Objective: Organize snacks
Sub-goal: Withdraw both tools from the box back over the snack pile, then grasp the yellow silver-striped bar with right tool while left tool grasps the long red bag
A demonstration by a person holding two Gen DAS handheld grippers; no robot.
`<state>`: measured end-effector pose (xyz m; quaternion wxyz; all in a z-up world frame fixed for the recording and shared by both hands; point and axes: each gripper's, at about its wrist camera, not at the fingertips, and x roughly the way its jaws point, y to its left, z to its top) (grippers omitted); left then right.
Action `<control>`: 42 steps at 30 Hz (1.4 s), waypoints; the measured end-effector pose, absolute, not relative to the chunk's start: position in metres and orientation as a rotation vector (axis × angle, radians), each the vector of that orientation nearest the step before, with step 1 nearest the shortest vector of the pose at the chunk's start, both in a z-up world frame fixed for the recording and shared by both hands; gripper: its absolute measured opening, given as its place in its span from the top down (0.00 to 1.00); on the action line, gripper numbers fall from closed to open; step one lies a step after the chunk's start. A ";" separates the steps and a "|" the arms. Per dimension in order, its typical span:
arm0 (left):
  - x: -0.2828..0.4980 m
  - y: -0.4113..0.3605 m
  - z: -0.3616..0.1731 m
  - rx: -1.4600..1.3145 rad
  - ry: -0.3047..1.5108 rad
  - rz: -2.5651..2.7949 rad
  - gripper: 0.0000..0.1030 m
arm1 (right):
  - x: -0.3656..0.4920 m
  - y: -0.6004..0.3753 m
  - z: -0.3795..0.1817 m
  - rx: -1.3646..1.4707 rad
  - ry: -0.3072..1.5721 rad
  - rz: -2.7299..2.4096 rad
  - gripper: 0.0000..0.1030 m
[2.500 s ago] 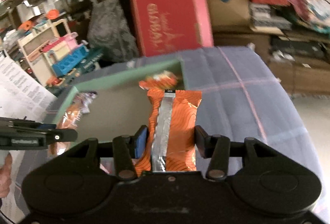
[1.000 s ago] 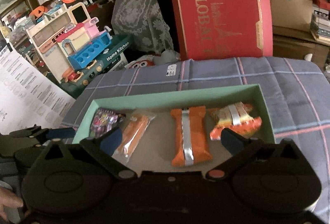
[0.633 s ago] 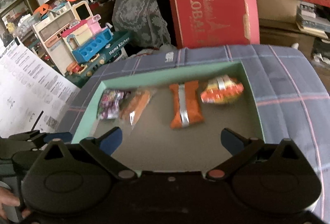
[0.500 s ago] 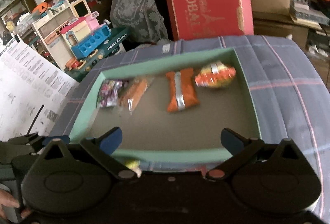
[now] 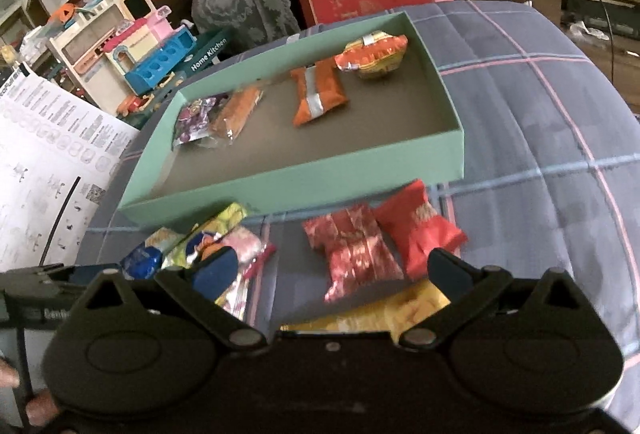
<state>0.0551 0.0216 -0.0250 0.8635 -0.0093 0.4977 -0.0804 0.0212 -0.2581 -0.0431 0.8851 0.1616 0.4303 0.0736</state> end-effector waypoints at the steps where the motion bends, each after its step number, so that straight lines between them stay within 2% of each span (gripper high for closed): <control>1: 0.053 0.023 -0.025 -0.026 1.046 -0.166 0.00 | 0.017 -0.258 -0.045 0.326 0.894 0.151 0.12; 4: 0.043 0.030 -0.027 -0.036 1.049 -0.157 0.00 | 0.011 -0.263 -0.050 0.312 0.898 0.141 0.26; 6: 0.038 0.035 -0.030 -0.048 1.061 -0.147 0.00 | 0.010 -0.267 -0.053 0.325 0.903 0.129 0.30; 20: 0.013 0.076 -0.061 -0.045 1.110 -0.068 0.00 | 0.021 -0.208 -0.048 0.300 0.930 0.327 0.30; 28: 0.007 0.104 -0.070 -0.118 1.107 -0.071 0.00 | 0.038 -0.141 -0.041 0.151 0.956 0.497 0.30; 38: -0.003 0.120 -0.071 -0.122 1.067 -0.101 0.00 | 0.032 -0.097 -0.060 -0.055 1.017 0.554 0.29; 39: -0.003 0.119 -0.071 -0.113 1.066 -0.106 0.00 | 0.029 -0.097 -0.060 -0.073 1.010 0.551 0.32; 41: -0.004 0.119 -0.072 -0.108 1.062 -0.111 0.00 | 0.024 -0.097 -0.058 -0.095 0.997 0.546 0.47; 42: -0.003 0.119 -0.072 -0.109 1.062 -0.114 0.00 | 0.022 -0.098 -0.056 -0.098 0.992 0.542 0.49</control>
